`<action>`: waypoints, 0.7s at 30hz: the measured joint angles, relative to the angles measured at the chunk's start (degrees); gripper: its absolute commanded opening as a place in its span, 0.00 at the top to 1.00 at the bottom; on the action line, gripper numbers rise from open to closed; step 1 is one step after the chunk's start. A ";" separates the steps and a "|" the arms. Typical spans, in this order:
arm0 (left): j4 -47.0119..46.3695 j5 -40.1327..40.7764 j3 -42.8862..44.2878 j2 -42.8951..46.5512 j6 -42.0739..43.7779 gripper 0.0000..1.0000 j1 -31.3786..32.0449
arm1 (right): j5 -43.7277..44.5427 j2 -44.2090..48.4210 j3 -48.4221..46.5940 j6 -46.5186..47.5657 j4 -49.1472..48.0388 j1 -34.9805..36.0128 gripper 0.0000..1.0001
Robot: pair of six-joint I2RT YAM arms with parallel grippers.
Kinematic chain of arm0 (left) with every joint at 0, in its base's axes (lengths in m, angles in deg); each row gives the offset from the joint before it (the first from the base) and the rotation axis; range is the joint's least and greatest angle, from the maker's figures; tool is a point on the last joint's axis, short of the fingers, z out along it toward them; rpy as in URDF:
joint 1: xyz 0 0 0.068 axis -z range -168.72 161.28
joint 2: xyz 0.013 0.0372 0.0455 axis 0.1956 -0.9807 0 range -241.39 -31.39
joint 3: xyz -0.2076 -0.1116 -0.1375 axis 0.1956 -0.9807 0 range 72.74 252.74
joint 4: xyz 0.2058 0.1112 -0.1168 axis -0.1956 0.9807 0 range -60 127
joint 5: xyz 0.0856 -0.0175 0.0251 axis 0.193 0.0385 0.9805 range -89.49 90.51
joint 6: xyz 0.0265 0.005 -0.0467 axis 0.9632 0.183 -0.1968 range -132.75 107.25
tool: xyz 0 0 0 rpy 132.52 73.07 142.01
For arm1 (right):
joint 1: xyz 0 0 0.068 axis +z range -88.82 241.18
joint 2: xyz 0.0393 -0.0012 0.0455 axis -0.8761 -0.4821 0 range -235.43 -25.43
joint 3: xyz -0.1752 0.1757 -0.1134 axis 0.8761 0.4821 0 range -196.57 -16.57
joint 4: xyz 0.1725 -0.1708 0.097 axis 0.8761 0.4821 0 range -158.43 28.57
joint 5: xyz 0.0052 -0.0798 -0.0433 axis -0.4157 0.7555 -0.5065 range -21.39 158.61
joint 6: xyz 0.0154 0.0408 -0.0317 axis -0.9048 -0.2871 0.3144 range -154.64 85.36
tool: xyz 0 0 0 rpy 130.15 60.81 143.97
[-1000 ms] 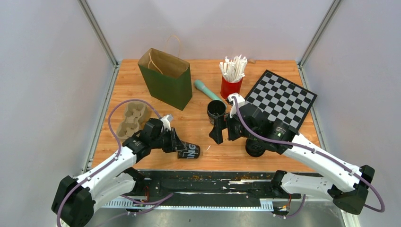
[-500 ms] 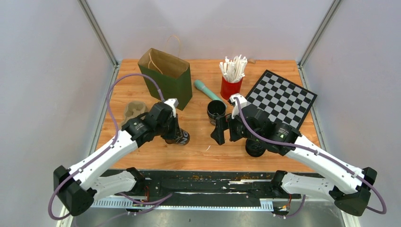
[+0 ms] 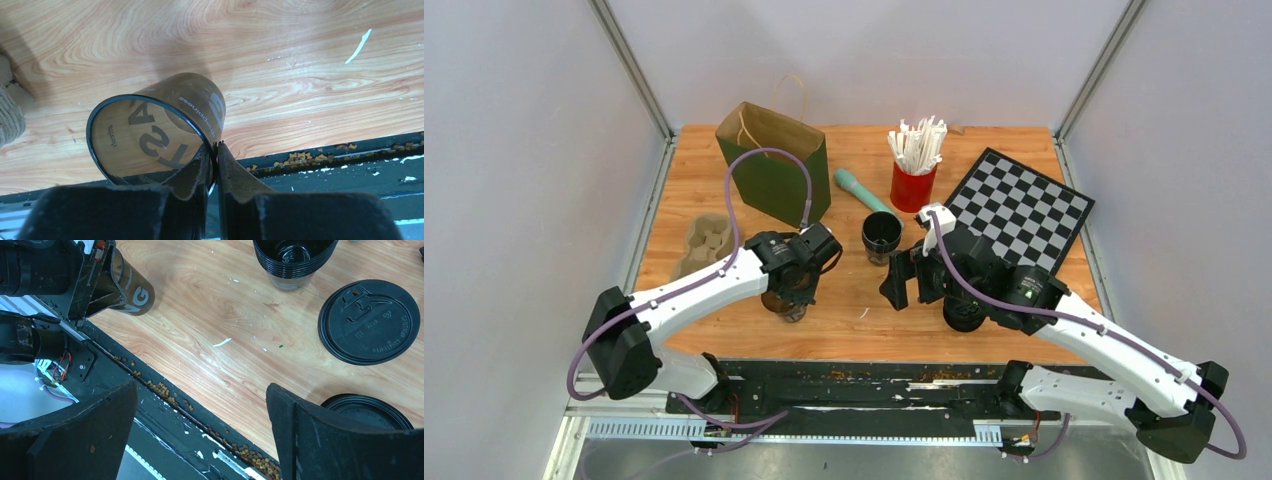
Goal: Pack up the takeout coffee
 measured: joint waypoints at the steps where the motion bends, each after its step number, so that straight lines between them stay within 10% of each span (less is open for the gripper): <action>1: 0.17 0.15 0.00 -0.17 -0.04 0.80 0.17 | 0.09 0.09 0.00 0.00 0.24 0.00 0.00; 10: -2.12 -1.49 -0.79 -0.59 -0.52 0.61 0.22 | 1.40 0.87 0.00 -0.09 1.88 0.00 0.00; 21: -4.52 -6.43 0.24 5.75 -1.53 0.13 0.28 | 5.86 1.40 -0.09 -7.98 10.01 0.00 0.00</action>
